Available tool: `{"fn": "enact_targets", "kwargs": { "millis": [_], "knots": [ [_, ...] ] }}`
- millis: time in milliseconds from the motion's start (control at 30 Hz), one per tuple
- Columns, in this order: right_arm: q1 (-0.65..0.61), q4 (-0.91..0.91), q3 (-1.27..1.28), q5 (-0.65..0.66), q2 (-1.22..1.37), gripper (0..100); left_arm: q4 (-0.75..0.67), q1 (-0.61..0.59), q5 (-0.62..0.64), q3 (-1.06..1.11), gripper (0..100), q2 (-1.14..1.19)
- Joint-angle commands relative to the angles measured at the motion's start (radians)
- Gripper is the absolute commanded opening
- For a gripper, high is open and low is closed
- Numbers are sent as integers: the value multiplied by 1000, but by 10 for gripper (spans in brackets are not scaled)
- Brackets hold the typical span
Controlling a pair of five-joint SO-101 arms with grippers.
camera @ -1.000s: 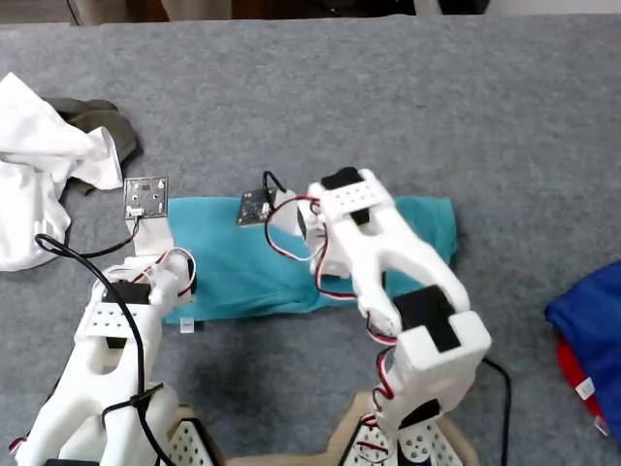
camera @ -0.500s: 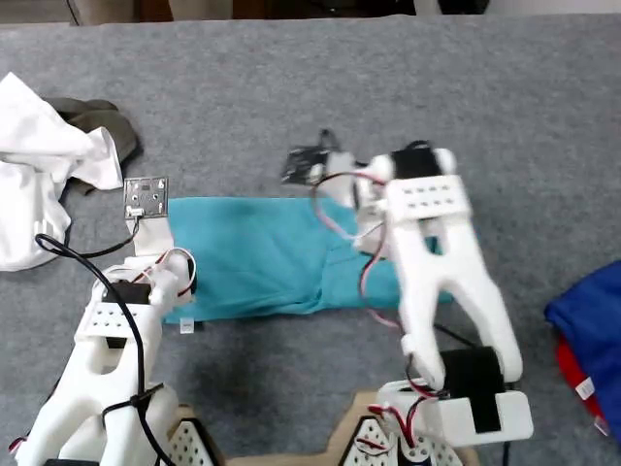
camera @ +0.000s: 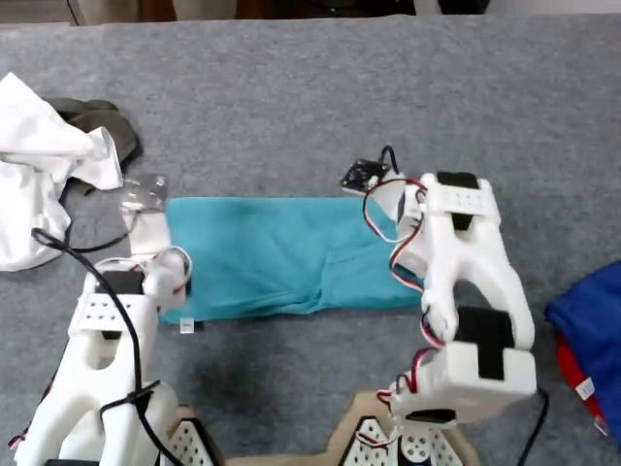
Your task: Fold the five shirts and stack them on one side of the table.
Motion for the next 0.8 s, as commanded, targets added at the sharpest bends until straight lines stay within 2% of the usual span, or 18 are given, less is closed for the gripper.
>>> {"fn": "enact_targets", "kwargs": {
  "millis": [0,300,533,700,767],
  "knots": [
    [13,-52,1,6,41,6,-32,5,-71,68,20,-10],
    [1,-71,-1,14,-18,6,69,-40,-127,46,20,2],
    [1,-40,-68,21,-41,6,78,-38,-123,41,20,12],
    [1,60,-165,21,-41,6,135,-43,-110,-37,20,150],
    [1,92,-209,20,-41,6,149,-80,-81,-84,20,226]
  ]
}}
